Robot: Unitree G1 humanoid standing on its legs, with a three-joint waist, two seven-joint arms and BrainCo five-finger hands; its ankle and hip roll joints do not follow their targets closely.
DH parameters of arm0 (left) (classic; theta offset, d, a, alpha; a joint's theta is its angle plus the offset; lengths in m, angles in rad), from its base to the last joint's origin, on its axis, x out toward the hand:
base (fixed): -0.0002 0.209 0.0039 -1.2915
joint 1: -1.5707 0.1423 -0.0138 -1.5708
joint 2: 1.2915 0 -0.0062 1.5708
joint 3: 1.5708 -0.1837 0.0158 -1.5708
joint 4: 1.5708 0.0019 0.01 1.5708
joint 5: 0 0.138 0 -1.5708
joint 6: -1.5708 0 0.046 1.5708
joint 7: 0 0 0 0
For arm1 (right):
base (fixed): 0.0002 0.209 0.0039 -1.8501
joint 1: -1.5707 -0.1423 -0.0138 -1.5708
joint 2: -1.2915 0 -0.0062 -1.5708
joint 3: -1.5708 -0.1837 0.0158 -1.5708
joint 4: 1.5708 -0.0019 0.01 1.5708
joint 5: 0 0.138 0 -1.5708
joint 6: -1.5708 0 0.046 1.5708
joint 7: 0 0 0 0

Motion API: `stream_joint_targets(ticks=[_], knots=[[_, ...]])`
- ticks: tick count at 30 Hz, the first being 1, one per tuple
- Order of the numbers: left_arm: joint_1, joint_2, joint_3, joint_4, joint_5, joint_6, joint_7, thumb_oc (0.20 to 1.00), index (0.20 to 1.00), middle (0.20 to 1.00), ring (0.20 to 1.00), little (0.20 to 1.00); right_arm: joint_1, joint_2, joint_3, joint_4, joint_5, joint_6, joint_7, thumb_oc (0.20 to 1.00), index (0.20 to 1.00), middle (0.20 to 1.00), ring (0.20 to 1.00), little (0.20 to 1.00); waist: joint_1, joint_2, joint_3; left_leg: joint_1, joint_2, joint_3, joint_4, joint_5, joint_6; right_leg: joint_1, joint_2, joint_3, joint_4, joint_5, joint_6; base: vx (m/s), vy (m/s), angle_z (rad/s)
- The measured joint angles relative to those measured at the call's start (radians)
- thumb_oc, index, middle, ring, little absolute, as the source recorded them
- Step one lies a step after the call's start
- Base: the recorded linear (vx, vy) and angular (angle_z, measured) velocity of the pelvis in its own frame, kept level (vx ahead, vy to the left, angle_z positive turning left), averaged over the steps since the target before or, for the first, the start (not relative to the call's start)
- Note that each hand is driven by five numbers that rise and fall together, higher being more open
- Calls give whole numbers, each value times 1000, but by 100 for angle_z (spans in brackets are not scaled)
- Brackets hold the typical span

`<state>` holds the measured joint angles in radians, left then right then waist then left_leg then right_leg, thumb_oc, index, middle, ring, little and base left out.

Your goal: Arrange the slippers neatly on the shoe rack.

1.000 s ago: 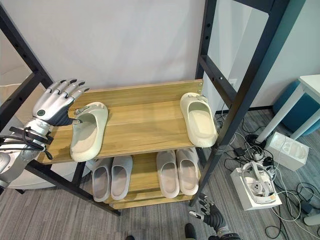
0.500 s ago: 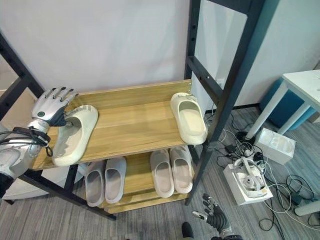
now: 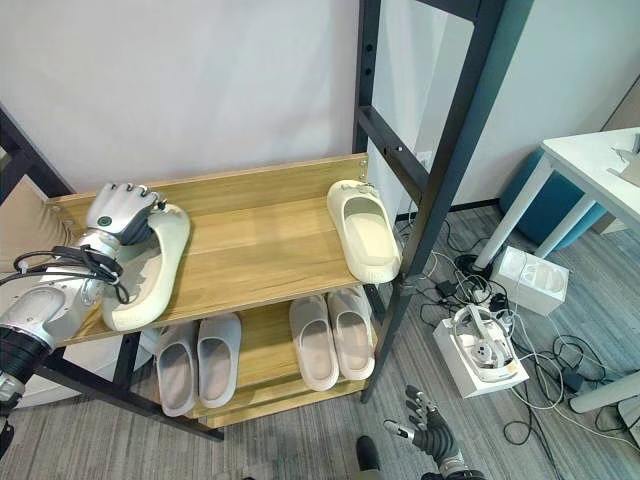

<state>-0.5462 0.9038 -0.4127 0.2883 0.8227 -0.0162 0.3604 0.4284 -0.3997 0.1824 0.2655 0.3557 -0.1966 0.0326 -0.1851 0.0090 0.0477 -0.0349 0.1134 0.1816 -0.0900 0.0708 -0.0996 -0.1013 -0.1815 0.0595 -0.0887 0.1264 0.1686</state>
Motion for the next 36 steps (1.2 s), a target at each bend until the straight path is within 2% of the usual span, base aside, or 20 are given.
stream_joint_targets(ticks=[3,9,12,13,14,16,18,20,22,23,26,36], knots=[[12,-37,2,-49,2,-25,3,200,200,200,200,200,-2,0,1,1,0,0,0,1000,1000,1000,1000,1000,-4,4,1,5,1,3,0,2,1,4,2,0,0,7,11,0,-31,-3],[-26,-124,-55,-28,4,-28,14,200,200,200,200,200,-3,0,2,0,1,0,-9,1000,1000,1000,1000,1000,-17,14,7,19,-2,11,0,3,-2,13,2,2,0,12,1,-6,-20,-3],[-101,-179,-111,37,8,-18,36,200,200,200,200,200,8,-1,1,-3,3,-2,-15,1000,1000,1000,1000,1000,-44,32,18,22,-1,22,0,-1,-3,1,3,19,0,7,7,-6,-49,-11],[-174,-223,-166,126,13,4,44,200,200,200,200,200,18,0,0,-10,19,-5,-23,1000,1000,1000,1000,1000,-58,35,18,23,-3,35,1,-3,-3,-3,3,28,0,3,11,-5,-39,-15],[-200,-225,-177,151,13,8,44,200,200,200,200,200,13,0,0,-10,19,-8,-24,1000,1000,1000,1000,1000,-56,37,19,26,-3,40,0,-5,-3,-5,2,32,0,0,6,-3,-29,-40],[-226,-235,-178,153,9,2,44,200,200,200,200,200,9,-2,-7,-18,32,-13,-35,1000,1000,1000,1000,1000,-105,46,26,29,1,65,0,-21,-4,-14,4,52,0,4,5,5,-34,-38],[-237,-260,-179,148,9,5,43,200,200,200,200,200,20,-3,-7,-18,38,-13,-38,1000,1000,1000,1000,1000,-123,47,27,31,6,75,0,-23,-5,-19,9,57,0,4,4,13,-30,-15],[-255,-267,-207,151,7,24,43,200,200,200,200,200,23,-3,-9,-18,39,-14,-46,1000,1000,1000,1000,1000,-122,56,30,32,6,83,0,-23,-5,-24,12,69,0,4,3,31,-60,-10],[-289,-296,-231,188,6,32,43,200,200,200,200,200,-61,-7,0,34,37,-11,-71,1000,1000,1000,1000,1000,-106,54,30,34,7,83,0,-24,-3,-21,12,68,0,5,5,24,-40,1],[-310,-320,-245,220,5,34,44,1000,1000,1000,1000,1000,-91,-8,-9,50,38,-15,-79,1000,1000,1000,1000,1000,-101,51,30,34,5,81,0,-23,-3,-22,12,70,0,8,9,12,-24,7],[-375,-343,-265,329,3,26,49,1000,1000,1000,1000,1000,-83,-12,-38,-37,40,-37,-86,1000,1000,1000,1000,1000,-101,56,28,38,9,74,0,-24,-4,-10,15,60,0,2,3,8,-16,7],[-389,-307,-284,257,-22,20,-13,1000,1000,1000,1000,1000,-33,-12,-36,-35,60,-32,-86,1000,1000,1000,1000,1000,-94,49,23,32,9,52,0,-19,-1,-1,16,39,6,8,7,0,0,5]])
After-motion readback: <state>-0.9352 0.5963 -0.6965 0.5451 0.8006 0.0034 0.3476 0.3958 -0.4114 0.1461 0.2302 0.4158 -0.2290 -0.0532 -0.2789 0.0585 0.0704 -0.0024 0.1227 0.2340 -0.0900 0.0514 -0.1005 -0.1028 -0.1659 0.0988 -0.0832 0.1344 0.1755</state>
